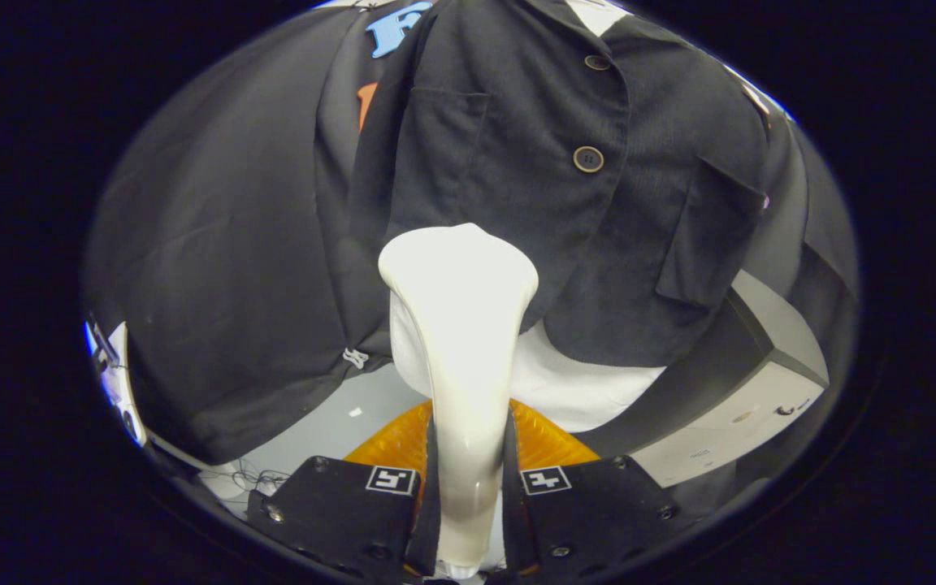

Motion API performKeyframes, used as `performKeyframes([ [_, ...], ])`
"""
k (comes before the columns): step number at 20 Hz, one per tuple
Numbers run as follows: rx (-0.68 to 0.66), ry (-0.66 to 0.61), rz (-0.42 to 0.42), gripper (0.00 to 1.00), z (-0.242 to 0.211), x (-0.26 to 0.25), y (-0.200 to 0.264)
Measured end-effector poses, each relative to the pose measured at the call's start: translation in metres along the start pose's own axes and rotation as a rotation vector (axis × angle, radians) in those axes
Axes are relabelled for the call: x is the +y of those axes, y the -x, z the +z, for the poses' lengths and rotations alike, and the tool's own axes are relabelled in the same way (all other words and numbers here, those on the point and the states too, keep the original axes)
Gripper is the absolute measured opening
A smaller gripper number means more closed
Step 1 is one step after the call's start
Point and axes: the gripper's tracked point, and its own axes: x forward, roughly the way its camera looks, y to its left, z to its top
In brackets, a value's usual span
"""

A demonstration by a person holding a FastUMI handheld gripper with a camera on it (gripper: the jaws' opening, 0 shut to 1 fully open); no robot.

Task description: Iron the clothes twice with a garment steamer, once on the left side and once on the right side.

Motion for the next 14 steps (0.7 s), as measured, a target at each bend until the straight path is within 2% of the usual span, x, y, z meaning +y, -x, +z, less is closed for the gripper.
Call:
performKeyframes([
  [6,-0.02,-0.013,0.033,0.34,0.0,-0.003,0.017],
  [11,-0.144,-0.05,0.074,0.34,0.014,-0.036,0.085],
  [14,-0.219,-0.092,0.081,0.34,0.012,-0.086,0.138],
])
